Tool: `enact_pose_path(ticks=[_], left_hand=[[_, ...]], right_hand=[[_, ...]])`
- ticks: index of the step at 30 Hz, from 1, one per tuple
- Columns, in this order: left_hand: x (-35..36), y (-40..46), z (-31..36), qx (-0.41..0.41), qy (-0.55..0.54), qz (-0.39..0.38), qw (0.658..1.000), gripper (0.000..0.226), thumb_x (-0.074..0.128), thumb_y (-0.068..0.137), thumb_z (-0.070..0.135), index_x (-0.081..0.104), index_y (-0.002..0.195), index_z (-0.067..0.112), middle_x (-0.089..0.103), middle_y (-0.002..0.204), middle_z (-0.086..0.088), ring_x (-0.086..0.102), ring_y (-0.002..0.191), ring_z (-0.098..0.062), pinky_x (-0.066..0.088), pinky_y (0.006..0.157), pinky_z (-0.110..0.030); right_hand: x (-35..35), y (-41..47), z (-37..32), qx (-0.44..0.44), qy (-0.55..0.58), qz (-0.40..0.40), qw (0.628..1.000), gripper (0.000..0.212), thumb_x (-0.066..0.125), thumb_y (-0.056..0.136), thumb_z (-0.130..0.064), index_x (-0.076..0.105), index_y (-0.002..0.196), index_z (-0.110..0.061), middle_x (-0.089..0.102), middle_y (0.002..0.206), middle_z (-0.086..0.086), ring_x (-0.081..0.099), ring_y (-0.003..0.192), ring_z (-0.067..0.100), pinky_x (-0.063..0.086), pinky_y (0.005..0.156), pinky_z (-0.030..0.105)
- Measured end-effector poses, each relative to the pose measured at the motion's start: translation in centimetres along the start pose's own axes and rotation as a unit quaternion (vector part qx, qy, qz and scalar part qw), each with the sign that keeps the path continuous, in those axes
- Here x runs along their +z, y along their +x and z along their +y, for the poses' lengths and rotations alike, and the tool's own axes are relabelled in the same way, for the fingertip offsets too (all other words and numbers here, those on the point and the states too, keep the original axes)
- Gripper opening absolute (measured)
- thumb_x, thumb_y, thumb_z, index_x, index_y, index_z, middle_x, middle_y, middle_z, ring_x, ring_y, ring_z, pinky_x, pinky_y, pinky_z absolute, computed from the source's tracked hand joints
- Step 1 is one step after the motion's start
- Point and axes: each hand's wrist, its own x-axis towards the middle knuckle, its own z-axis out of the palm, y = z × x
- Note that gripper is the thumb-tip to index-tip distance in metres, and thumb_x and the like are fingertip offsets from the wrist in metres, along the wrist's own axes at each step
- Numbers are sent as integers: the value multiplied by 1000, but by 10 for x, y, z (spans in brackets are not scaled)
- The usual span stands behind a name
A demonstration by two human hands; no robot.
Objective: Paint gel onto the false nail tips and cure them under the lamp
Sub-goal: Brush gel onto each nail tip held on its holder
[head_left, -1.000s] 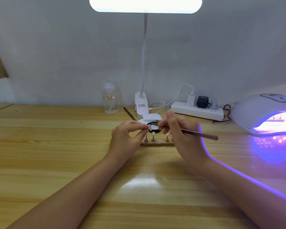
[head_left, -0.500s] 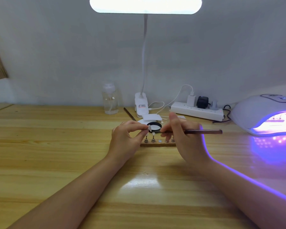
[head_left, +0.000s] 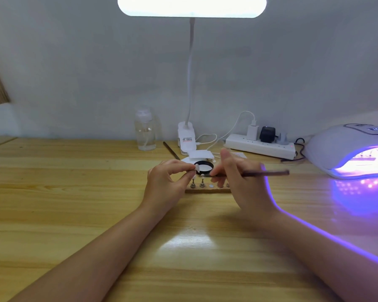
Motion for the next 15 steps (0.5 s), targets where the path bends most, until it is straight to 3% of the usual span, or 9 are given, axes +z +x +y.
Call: enact_pose_path(ticks=[3,6,9,13,15], left_hand=[[0,0,1,-5,-1,-2,1000,24,71,76,9,68,88,29,65,81,11,62,90,-13,42,94,-49],[0,0,0,-9,1,-10,1000,18,71,76,9,72,89,22,68,84,6,62,91,-14,41,94,-47],[0,0,-1,-6,5,-14,1000,13,71,76,8,74,85,15,68,84,4,62,90,-14,43,93,-44],[-1,1,-1,16,1,-1,1000,17,74,71,6,71,77,21,63,83,4,60,85,-11,43,81,-16],[-2,1,-1,20,-3,3,1000,21,75,70,6,68,70,25,60,81,9,57,81,-3,38,77,-6]], right_hand=[[0,1,0,-14,-1,17,1000,41,44,85,-42,67,64,-15,63,53,-11,59,53,-3,41,51,8],[2,0,0,-46,-46,-15,998,35,44,88,-35,67,71,-16,61,61,-15,61,61,-4,42,56,6],[0,-2,1,3,4,-8,1000,42,45,85,-40,68,62,-13,63,53,-6,60,51,2,45,53,13],[-2,-4,0,3,7,34,999,39,44,85,-40,67,63,-19,65,58,-6,60,55,7,49,56,21],[-2,-5,1,9,5,56,998,37,43,87,-39,66,65,-22,66,62,-1,61,60,12,52,60,32]])
